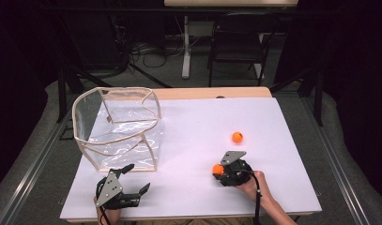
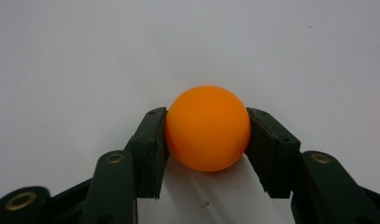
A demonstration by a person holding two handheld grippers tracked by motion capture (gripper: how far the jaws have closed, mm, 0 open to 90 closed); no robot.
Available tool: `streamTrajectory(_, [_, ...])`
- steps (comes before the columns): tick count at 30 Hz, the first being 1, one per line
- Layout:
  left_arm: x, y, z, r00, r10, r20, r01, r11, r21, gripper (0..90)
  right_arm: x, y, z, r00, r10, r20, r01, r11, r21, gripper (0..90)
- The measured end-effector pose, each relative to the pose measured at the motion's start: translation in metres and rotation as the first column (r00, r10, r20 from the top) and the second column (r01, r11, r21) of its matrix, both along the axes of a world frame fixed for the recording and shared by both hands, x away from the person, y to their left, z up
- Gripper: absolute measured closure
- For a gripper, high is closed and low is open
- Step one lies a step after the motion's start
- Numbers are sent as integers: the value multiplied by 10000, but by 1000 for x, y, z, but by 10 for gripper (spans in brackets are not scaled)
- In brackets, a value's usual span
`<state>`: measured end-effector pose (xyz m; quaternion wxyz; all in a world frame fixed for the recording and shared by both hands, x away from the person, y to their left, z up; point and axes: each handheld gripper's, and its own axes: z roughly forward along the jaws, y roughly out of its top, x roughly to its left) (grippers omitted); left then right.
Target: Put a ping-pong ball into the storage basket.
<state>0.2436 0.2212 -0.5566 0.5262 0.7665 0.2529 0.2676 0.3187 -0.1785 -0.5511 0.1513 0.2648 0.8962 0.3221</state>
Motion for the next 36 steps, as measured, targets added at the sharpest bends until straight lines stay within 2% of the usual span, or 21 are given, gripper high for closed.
streamTrajectory(9, [0, 0, 1, 10000, 25, 83, -25, 10000, 31, 156, -3, -1, 6, 9997, 95, 229, -102, 9994, 322, 503])
streamTrajectory(17, [-2, 3, 1, 9999, 104, 115, -104, 9999, -7, 157, -6, 1, 15, 9983, 265, 525, -313, 9952, 929, 504])
streamTrajectory(36, [-2, 3, 2, 9998, 89, 152, -90, 10000, 13, 157, -14, 3, 26, 9934, 336, 1097, -509, 9860, 1586, 504])
